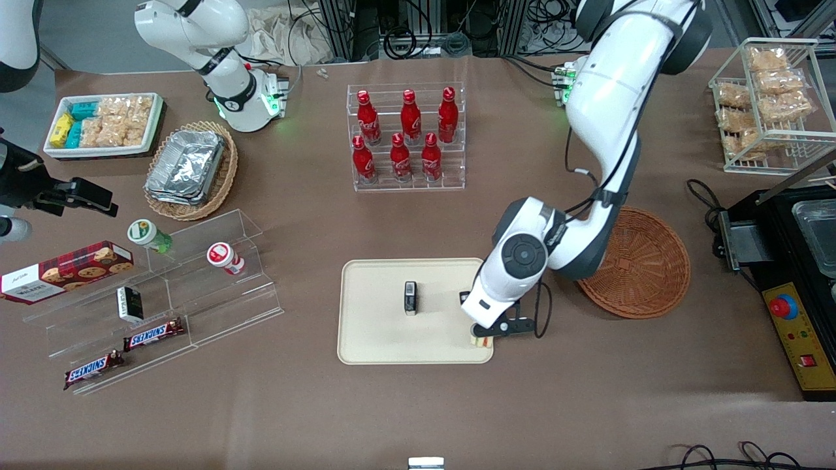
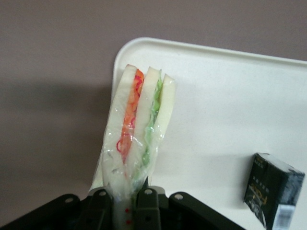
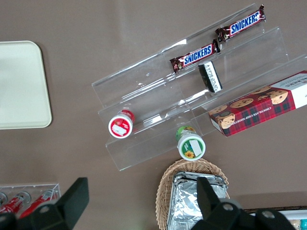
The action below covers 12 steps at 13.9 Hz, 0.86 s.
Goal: Place sandwich from basket to tray
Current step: 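Carry the sandwich to the cream tray and lower it beside the black box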
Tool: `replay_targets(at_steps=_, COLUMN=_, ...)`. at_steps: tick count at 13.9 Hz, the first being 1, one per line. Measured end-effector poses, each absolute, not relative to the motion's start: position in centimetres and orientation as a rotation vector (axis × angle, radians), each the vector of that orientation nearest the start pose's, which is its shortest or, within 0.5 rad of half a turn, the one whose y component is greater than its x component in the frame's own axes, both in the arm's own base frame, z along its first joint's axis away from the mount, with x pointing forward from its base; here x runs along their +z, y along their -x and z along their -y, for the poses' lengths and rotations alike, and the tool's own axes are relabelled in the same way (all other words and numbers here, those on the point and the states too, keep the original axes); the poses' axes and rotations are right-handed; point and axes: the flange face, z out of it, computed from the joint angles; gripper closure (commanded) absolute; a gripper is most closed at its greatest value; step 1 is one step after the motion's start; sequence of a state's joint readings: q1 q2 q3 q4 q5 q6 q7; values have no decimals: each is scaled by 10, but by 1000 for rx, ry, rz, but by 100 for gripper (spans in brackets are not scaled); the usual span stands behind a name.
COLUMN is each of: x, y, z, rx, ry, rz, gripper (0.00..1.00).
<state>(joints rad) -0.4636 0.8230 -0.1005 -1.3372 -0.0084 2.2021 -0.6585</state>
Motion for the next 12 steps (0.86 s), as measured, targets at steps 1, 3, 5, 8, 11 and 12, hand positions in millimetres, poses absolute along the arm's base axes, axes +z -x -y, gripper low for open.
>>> replay_targets(at_steps=1, x=236, y=-639, z=389, rx=17, ry=3225, rz=244, gripper=100)
replay_targets(at_steps=3, x=233, y=-642, z=393, rx=15, ry=3223, rz=308, gripper=100)
replay_targets(at_steps=5, x=229, y=-643, z=394, rx=19, ry=3221, rz=328, gripper=59)
replay_targets(at_steps=8, x=229, y=-644, z=395, rx=16, ry=3222, rz=335, gripper=0)
replay_targets(at_steps=11, x=232, y=-645, z=396, rx=6, ry=3226, rz=336, gripper=0)
replay_targets(at_steps=12, x=237, y=-647, z=396, rx=-6, ry=3230, rz=337, gripper=0)
